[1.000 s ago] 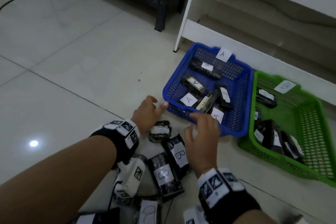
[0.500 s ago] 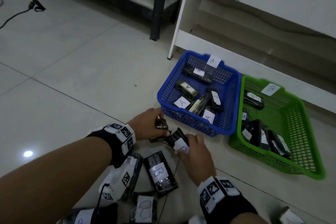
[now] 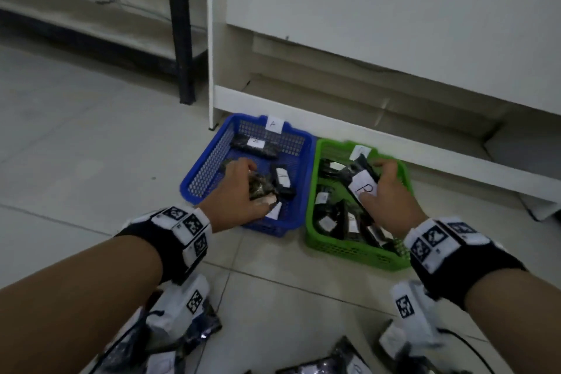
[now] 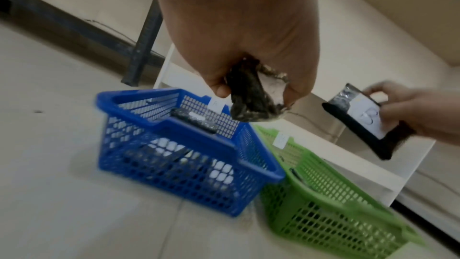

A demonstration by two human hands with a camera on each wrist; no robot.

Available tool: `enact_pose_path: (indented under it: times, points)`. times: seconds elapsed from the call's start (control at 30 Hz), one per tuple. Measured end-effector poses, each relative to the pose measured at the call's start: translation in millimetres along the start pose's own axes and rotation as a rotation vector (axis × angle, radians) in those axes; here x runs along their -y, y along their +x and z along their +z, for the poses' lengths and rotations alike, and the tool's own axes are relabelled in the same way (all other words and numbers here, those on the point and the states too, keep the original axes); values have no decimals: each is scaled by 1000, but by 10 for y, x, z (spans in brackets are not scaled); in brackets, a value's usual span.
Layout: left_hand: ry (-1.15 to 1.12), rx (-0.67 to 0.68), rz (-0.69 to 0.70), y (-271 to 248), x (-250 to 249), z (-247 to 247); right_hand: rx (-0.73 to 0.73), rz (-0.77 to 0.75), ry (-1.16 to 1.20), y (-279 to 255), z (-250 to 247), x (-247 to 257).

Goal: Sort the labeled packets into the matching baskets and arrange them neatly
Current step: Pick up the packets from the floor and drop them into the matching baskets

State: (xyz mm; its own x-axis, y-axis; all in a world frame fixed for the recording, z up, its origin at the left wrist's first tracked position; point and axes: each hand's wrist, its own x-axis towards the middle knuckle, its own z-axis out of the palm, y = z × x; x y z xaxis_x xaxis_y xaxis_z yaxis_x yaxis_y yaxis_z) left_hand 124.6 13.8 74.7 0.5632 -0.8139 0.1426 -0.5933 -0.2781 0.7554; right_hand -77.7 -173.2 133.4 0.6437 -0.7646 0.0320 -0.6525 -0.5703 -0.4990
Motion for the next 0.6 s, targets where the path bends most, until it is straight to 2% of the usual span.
enact_pose_path:
  times: [0.1,0.2,0.37,0.5,0.6]
  points:
    - [139,-40,-16,173,-328,320,-79,170,188,84,-106,-459]
    - [64,-63,-50,257,-529,689,-77,239,236,79,-85,-830]
    - [-100,38,-131,485,-823,1253,-105,229,185,161,-168,-1253]
    - [-55,-54,-182,840,-1040,1543,-149,199,145,266,-145,-1509]
    - [10,-71,-207,1146,-1150,1735,-189,189,180,349,-67,-1665]
